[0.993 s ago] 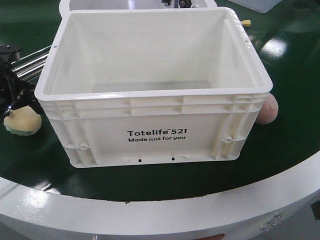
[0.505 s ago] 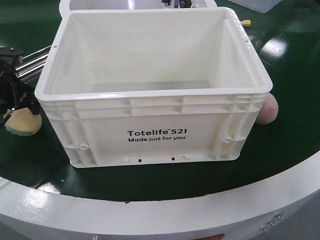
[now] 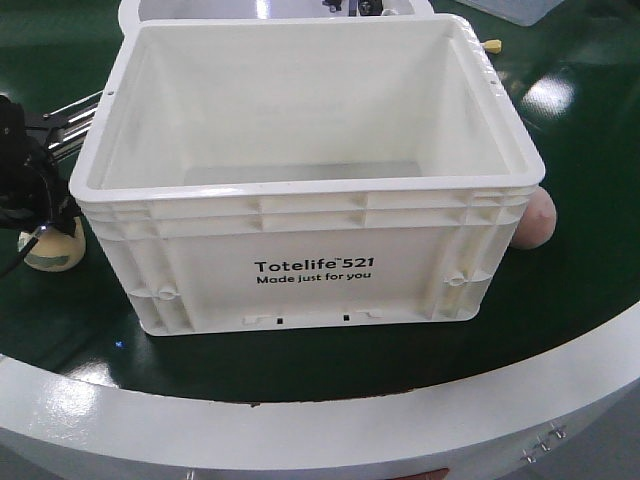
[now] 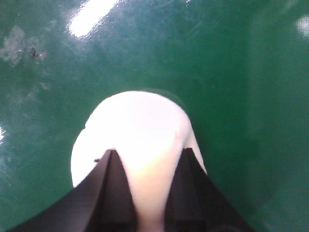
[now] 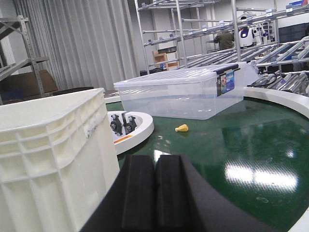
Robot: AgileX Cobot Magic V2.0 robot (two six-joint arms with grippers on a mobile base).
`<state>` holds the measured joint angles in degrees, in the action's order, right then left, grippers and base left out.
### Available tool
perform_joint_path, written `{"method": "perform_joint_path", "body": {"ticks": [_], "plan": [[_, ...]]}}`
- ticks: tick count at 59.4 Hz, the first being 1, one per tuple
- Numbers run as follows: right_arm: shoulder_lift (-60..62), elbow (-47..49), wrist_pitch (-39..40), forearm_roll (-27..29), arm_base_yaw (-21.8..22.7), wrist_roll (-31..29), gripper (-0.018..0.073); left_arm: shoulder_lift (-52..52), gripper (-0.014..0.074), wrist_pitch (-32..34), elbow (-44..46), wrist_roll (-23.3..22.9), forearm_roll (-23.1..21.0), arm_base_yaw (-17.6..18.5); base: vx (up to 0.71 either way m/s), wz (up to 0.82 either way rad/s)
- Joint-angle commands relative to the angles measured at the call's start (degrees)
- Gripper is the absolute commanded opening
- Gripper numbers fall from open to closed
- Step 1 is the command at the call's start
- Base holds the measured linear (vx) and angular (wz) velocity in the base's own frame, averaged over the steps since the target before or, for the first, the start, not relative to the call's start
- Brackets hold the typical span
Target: Place moving items into box and shelve
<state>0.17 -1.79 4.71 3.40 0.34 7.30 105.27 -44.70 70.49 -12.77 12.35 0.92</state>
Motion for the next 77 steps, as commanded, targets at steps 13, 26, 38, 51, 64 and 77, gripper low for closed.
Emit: {"method": "perform_joint_path", "body": {"ticks": [13, 26, 38, 51, 64, 77], "plan": [[-1.0, -0.3, 6.2, 0.0, 0.2, 1.5, -0.0008, -10.0, -0.0008, 0.7, 1.1, -0.3, -2.0, 0.2, 0.00, 0.00], [-1.0, -0.3, 6.2, 0.1, 0.2, 1.5, -0.0008, -24.3, -0.0008, 0.4, 1.1, -0.2, -2.9, 0.2, 0.00, 0.00], [-1.0, -0.2, 6.3, 4.9, 0.2, 1.5, -0.0008, -37.7, -0.0008, 6.2, 4.9, 7.9, -17.8, 0.2, 0.00, 0.00], [-1.0, 0.0, 8.6, 5.5, 0.2, 1.1, -0.0002, -36.7, -0.0006, 4.4, 18.2, 27.1, -45.2, 0.3, 0.00, 0.00], [-3.4, 9.1, 6.2, -2.3, 0.2, 0.8, 0.0013, -25.5, 0.0042, -4.2, 25.4, 39.2, -64.2, 2.5, 0.00, 0.00], [-17.8, 27.4, 2.0, -8.8, 0.2, 0.8, 0.0111, -15.3, 0.0324, -4.0, 30.4, 41.8, -62.9, 7.2, 0.00, 0.00]]}}
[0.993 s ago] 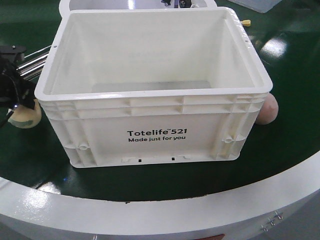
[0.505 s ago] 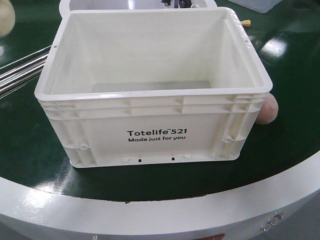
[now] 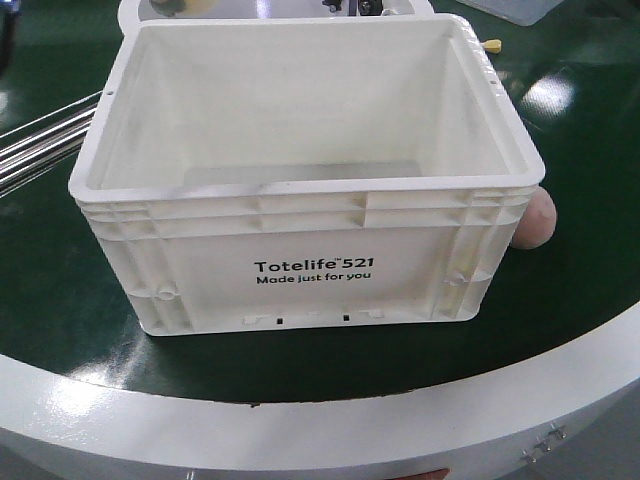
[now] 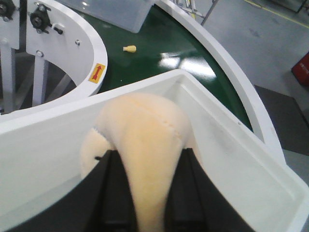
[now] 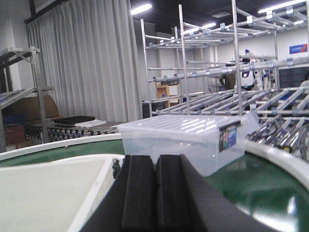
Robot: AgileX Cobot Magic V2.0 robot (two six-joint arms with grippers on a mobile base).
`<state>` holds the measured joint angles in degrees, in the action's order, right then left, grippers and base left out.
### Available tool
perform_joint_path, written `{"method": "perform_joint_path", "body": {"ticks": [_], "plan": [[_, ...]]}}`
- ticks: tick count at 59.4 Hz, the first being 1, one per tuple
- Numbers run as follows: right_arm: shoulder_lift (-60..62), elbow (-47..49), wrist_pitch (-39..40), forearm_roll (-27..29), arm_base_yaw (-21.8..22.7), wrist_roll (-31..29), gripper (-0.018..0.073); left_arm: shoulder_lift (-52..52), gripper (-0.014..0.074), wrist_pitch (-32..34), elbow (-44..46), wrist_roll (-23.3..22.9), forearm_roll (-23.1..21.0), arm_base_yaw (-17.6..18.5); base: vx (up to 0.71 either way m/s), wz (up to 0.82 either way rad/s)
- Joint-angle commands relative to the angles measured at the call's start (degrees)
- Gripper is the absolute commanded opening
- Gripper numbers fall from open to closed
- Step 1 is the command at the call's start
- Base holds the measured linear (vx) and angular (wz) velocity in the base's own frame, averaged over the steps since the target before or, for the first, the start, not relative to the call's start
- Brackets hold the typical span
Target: Place moving items into box and shelve
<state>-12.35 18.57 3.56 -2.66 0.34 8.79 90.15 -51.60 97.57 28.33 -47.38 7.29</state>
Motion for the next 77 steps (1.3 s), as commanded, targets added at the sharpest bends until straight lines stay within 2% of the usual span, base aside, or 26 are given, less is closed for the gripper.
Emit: {"method": "perform_joint_path", "body": {"ticks": [1, 7, 17, 27, 39, 44, 52, 67, 77], "plan": [[-6.6, 8.7, 2.6, -3.1, 0.2, -0.7, 0.0127, 0.2, 0.0344, 2.9, 3.5, 0.7, -3.1, 0.9, 0.00, 0.00], [-13.8, 17.1, -1.3, -3.3, 0.2, -0.7, 0.0230, 3.6, 0.0463, 3.1, 4.1, 0.5, -2.9, 1.4, 0.00, 0.00], [-28.8, 32.6, -12.3, -3.3, 0.2, -0.7, 0.0370, 8.8, 0.0487, -0.4, 4.1, 0.5, -1.7, 4.1, 0.00, 0.00], [-43.0, 45.8, -22.6, -3.0, 0.2, -0.7, 0.0398, 10.5, 0.0487, -0.3, 4.2, 3.2, -0.5, 7.1, 0.00, 0.00], [-57.5, 58.1, -33.5, -3.1, 0.3, -0.7, 0.0398, 9.8, 0.0487, -0.5, 4.2, 3.2, 3.8, 7.2, 0.00, 0.00], [-63.2, 61.0, -36.2, -3.1, 0.3, -1.4, 0.0398, 9.8, 0.0487, -0.6, 4.2, 3.1, 6.0, 7.2, 0.00, 0.00], [-70.3, 63.6, -38.6, -3.1, 0.3, -6.0, 0.0398, 9.9, 0.0487, -1.8, 4.2, 2.0, 7.1, 7.2, 0.00, 0.00], [-76.9, 64.1, -36.9, -3.1, 0.3, -8.1, 0.0398, 9.9, 0.0475, -1.5, 4.2, 2.2, -0.3, 7.2, 0.00, 0.00], [-77.7, 64.1, -35.9, -3.6, 0.3, -8.1, 0.0398, 10.1, 0.0475, -0.5, 4.2, 2.1, -0.5, 7.2, 0.00, 0.00]]}}
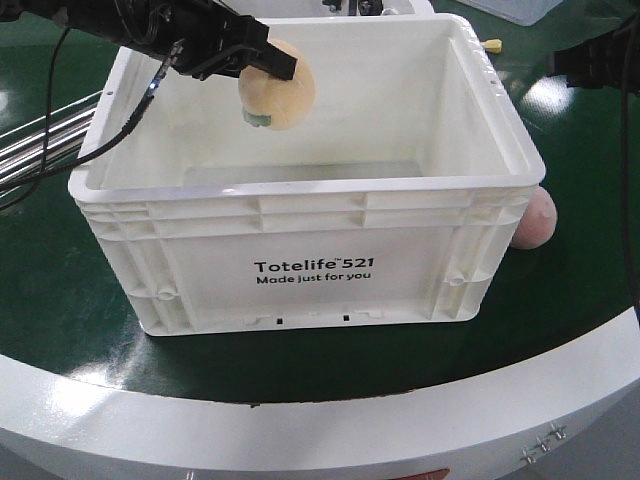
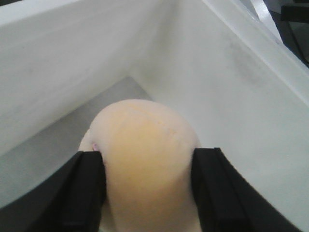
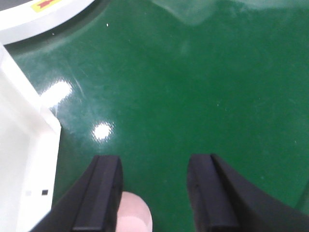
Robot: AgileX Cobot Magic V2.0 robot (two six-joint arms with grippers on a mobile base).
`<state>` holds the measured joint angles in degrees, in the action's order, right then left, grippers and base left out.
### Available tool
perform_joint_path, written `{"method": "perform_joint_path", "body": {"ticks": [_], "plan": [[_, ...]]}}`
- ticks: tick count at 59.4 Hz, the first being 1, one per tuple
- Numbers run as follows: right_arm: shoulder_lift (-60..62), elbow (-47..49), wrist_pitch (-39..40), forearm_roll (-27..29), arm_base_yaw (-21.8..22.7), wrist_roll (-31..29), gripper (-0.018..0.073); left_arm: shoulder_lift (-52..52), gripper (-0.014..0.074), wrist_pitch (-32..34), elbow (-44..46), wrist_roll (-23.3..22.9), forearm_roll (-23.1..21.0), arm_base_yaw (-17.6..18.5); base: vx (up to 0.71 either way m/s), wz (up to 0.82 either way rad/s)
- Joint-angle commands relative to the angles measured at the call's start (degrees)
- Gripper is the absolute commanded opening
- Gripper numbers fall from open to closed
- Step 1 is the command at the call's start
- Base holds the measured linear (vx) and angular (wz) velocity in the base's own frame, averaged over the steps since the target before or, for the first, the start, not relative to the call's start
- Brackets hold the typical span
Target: Place moving items into box and shelve
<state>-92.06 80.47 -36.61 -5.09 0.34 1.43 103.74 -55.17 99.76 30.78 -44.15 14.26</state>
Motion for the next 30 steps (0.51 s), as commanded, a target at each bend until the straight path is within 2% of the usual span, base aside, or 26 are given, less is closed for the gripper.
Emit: {"method": "perform_joint_path", "body": {"ticks": [1, 11, 23, 30], "plan": [[1.9, 2.2, 4.3, -1.3, 0.4, -0.7, 0.0398, -3.5, 0.0475, 3.0, 2.0, -0.3, -3.6, 0.2, 0.00, 0.00], [-0.5, 2.2, 4.2, -1.7, 1.9, -2.2, 0.0411, -3.2, 0.0519, 2.8, 2.0, -0.4, -2.2, 0.2, 0.00, 0.00], [-4.5, 2.2, 3.7, 0.3, 2.4, -3.8, 0.0490, -3.1, 0.0617, 2.9, 2.0, 1.2, 0.9, 0.2, 0.00, 0.00], [-7.1, 2.2, 0.3, 1.1, 2.4, -3.8, 0.0513, -3.1, 0.0621, 3.3, 2.0, 1.1, 1.0, 0.2, 0.00, 0.00]]}}
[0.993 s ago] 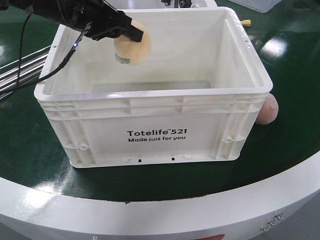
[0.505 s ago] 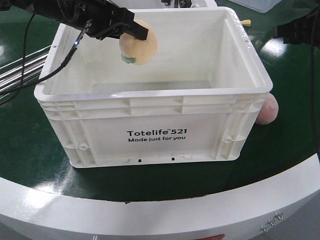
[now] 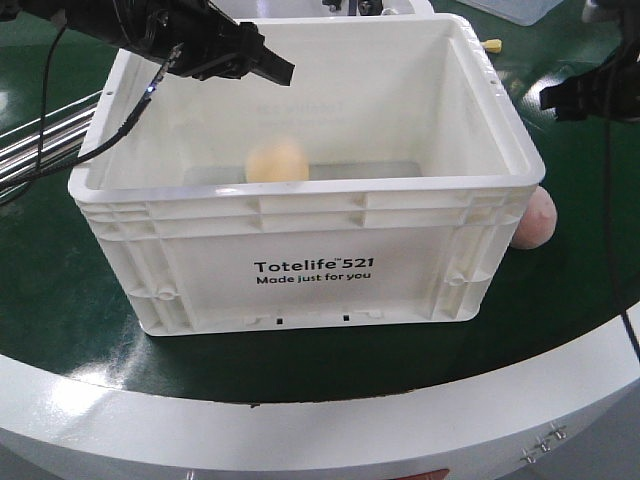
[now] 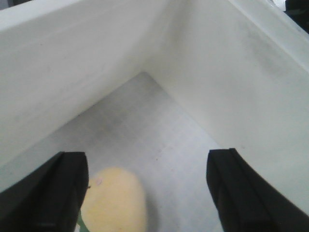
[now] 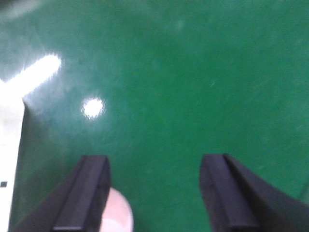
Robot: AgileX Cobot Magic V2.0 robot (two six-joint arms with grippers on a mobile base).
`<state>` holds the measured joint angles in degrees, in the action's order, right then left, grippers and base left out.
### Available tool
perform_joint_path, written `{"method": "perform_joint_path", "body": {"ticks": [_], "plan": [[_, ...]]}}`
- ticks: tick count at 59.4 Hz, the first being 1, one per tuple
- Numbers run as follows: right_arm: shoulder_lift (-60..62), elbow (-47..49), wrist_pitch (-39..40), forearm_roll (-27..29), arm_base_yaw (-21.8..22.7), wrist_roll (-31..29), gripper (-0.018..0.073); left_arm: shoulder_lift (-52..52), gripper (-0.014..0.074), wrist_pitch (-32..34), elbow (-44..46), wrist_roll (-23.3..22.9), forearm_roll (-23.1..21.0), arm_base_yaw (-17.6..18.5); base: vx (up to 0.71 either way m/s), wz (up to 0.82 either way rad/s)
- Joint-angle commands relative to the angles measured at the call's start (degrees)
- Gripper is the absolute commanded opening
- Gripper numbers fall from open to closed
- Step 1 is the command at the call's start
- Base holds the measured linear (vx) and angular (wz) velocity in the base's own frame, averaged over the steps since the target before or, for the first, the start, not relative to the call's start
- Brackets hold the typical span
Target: Place moving items into box and shelve
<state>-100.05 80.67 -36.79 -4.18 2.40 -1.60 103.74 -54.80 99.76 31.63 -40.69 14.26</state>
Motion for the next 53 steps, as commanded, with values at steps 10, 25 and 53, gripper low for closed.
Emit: {"method": "perform_joint_path", "body": {"ticks": [10, 25, 53], "plan": [[-1.8, 2.0, -4.3, 3.7, 0.4, -0.7, 0.0514, -3.1, 0.0603, 3.4, 2.0, 0.1, -3.0, 0.2, 0.00, 0.00], [-5.0, 2.0, -6.7, 17.4, 0.4, -7.8, 0.0514, -4.3, 0.0585, 3.1, 2.4, -1.7, -5.0, 0.2, 0.00, 0.00], [-11.1, 2.0, -13.5, 12.6, 0.4, -5.1, 0.0460, -5.6, 0.0585, 3.4, 22.8, -4.4, -4.3, 0.2, 0.00, 0.00]]}}
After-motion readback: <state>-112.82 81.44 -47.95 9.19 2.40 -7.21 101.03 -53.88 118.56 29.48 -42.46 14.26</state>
